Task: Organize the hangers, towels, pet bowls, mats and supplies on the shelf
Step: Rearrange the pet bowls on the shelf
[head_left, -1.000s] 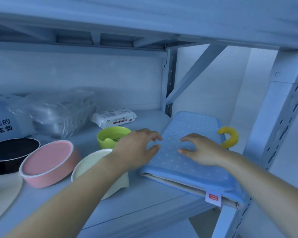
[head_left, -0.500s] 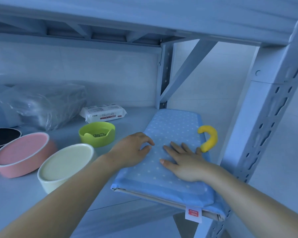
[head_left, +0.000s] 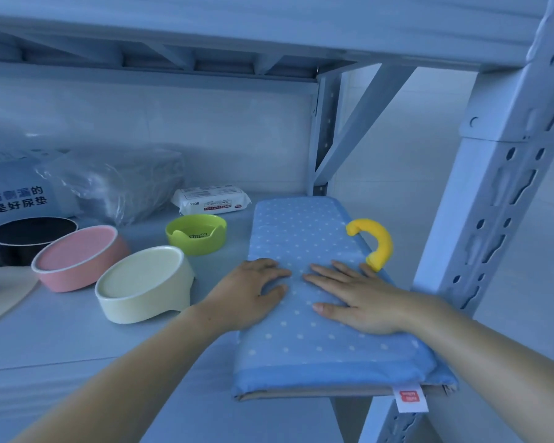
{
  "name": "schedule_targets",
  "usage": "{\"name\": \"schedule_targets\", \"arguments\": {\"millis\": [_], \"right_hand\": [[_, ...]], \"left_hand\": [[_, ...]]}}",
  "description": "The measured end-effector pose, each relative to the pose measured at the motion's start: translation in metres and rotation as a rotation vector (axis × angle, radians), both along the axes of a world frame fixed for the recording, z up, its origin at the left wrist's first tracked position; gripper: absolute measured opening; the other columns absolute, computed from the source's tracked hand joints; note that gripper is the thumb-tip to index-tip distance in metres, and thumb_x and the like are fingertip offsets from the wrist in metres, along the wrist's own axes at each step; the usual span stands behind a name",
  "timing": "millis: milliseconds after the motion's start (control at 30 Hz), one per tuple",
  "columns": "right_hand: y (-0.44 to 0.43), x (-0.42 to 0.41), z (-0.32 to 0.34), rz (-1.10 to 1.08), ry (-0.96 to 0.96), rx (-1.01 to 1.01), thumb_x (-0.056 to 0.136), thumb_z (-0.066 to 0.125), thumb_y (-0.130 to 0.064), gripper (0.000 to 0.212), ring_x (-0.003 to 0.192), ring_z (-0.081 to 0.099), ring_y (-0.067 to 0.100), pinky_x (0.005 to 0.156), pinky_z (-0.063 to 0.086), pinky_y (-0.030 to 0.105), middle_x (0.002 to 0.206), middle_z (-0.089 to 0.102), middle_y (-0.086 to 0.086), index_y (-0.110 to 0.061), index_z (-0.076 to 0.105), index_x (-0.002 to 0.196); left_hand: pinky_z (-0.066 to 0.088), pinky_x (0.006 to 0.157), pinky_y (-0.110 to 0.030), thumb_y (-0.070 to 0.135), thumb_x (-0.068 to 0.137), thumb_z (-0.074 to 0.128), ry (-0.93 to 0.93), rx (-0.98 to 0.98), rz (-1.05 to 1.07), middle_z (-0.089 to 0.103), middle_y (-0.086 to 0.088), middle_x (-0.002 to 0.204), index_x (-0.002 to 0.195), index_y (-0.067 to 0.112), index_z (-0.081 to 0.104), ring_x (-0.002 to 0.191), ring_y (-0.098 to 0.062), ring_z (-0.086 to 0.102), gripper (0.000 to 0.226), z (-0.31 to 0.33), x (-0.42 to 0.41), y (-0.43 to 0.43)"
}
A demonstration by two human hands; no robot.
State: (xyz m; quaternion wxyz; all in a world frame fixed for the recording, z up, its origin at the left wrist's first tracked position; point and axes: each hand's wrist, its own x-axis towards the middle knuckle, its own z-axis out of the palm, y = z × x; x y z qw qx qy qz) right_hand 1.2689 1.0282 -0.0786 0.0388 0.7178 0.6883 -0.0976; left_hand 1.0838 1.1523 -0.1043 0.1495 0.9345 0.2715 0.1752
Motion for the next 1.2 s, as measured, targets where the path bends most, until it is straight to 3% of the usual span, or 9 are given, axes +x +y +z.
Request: {"name": "schedule_targets", "arguments": {"millis": [167,400,633,767,900,1000,1100,1200], "right_hand": [[0.001,-0.002,0.007,-0.008,0.069,0.009,0.090,0.027,-0.064,0.062,0.144,-0.007,0.006,0.117,-0.003,0.044,0.155,-0.003,-0.023,-0.043,0.011,0.146],[0.019,-0.005,0.024,-0.006,0.171,0.165,0.093,0.034,-0.055,0.059,0.142,0.015,0.003,0.113,0.014,0.021,0.155,0.014,-0.016,-0.032,0.023,0.146],[0.060,-0.032,0.041,0.062,0.202,0.216,0.093,0.040,-0.051,0.058,0.140,0.020,0.004,0.110,0.017,0.018,0.153,0.020,-0.015,-0.031,0.026,0.145],[0.094,-0.057,0.046,0.100,0.226,0.235,0.092,0.043,-0.051,0.059,0.139,0.023,0.007,0.114,0.021,0.026,0.153,0.022,-0.013,-0.030,0.028,0.145],[0.130,-0.084,0.048,0.112,0.225,0.275,0.092,0.046,-0.048,0.057,0.136,0.028,0.009,0.110,0.024,0.023,0.150,0.027,-0.011,-0.029,0.030,0.144],[0.158,-0.102,0.046,0.117,0.207,0.296,0.092,0.049,-0.045,0.055,0.136,0.030,0.010,0.111,0.025,0.025,0.150,0.030,-0.009,-0.028,0.033,0.142],[0.185,-0.114,0.042,0.074,0.193,0.313,0.091,0.054,-0.042,0.053,0.134,0.033,0.012,0.111,0.029,0.030,0.148,0.035,-0.008,-0.030,0.037,0.140],[0.206,-0.123,0.041,0.044,0.170,0.357,0.089,0.059,-0.034,0.046,0.129,0.041,0.014,0.103,0.033,0.025,0.140,0.046,-0.007,-0.026,0.047,0.133]], "left_hand": [[0.014,0.104,-0.015,0.041,0.096,0.042,0.024,0.015,0.020,0.032,0.009,0.147,0.137,0.036,0.042,0.135,-0.012,0.026,0.041,0.002,-0.007,-0.011],[0.016,0.105,-0.016,0.042,0.095,0.044,0.016,-0.030,-0.018,0.034,0.009,0.145,0.137,0.035,0.042,0.136,-0.011,0.028,0.043,0.009,-0.017,-0.010],[0.017,0.103,-0.015,0.039,0.094,0.049,-0.067,0.052,0.049,0.043,0.009,0.139,0.132,0.031,0.048,0.134,-0.009,0.030,0.039,0.045,-0.049,0.033],[0.025,0.109,-0.025,0.049,0.089,0.047,-0.068,0.066,0.100,0.045,0.009,0.138,0.128,0.031,0.051,0.132,-0.010,0.033,0.043,0.055,-0.074,0.069],[0.029,0.097,-0.019,0.040,0.092,0.051,-0.064,0.100,0.142,0.047,0.010,0.135,0.128,0.031,0.052,0.127,-0.010,0.039,0.037,0.061,-0.102,0.104],[0.030,0.101,-0.022,0.049,0.087,0.049,-0.041,0.112,0.167,0.050,0.010,0.133,0.126,0.033,0.053,0.126,-0.011,0.040,0.042,0.062,-0.122,0.131],[0.035,0.104,-0.031,0.038,0.089,0.055,-0.030,0.090,0.155,0.051,0.010,0.131,0.124,0.034,0.054,0.124,-0.011,0.044,0.035,0.065,-0.140,0.153],[0.033,0.101,-0.023,0.029,0.089,0.056,-0.003,0.109,0.137,0.050,0.014,0.131,0.123,0.033,0.056,0.122,-0.008,0.044,0.034,0.068,-0.153,0.170]]}}
